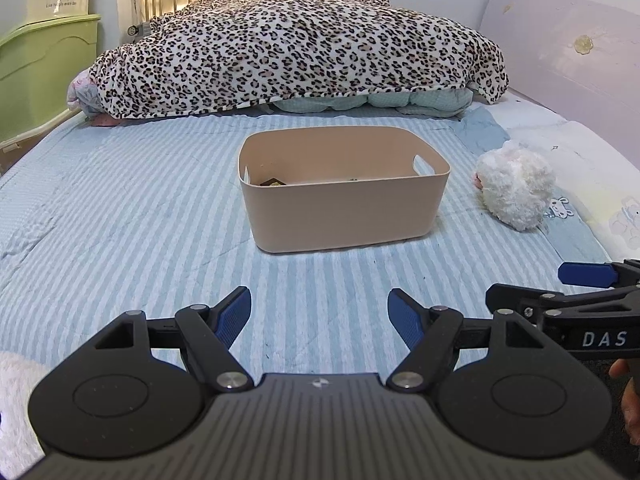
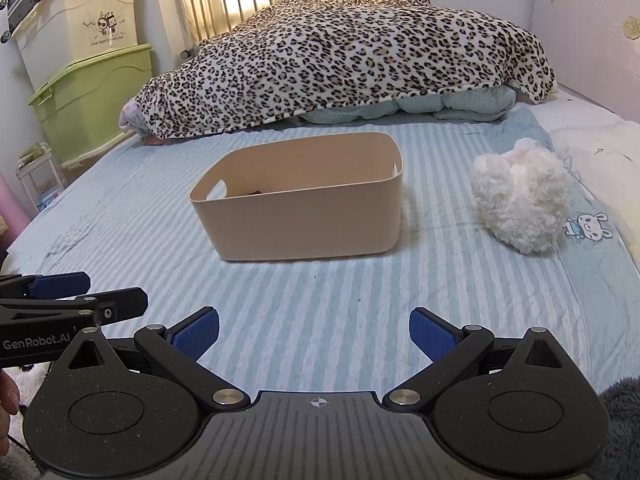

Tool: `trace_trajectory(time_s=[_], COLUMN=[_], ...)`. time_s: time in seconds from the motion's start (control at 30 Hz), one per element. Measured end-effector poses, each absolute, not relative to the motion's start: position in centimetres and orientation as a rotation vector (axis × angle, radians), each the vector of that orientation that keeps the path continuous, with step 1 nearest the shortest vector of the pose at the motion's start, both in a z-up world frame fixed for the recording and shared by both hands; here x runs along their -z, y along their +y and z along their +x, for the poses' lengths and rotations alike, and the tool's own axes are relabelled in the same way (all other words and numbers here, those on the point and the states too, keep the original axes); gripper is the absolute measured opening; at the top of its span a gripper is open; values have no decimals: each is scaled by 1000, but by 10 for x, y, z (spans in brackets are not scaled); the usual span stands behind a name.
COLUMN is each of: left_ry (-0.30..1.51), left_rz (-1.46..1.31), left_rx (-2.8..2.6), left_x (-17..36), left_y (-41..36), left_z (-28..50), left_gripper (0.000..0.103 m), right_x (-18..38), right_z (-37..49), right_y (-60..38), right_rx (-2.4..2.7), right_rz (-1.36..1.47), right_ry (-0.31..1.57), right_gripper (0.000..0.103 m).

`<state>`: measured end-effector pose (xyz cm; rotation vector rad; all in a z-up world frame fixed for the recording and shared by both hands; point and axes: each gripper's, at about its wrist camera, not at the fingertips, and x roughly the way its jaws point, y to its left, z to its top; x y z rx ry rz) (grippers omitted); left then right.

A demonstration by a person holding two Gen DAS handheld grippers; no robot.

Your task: Organize objects

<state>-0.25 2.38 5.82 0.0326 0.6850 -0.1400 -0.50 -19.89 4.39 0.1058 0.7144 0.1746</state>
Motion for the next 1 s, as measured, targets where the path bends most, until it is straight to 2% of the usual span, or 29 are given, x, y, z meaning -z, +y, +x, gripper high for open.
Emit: trace_trajectory(time_s=[1.0], left_ry=[711], left_rz=[28], left_rx=[143], left_x=[-51], left_y=[28], left_z=[-7], left_gripper=[76], right_x=[-60], right_z=[-20], right_y=[-194], right_rx=[-183], right_rz=[87], right_ry=[684], right_gripper=[103])
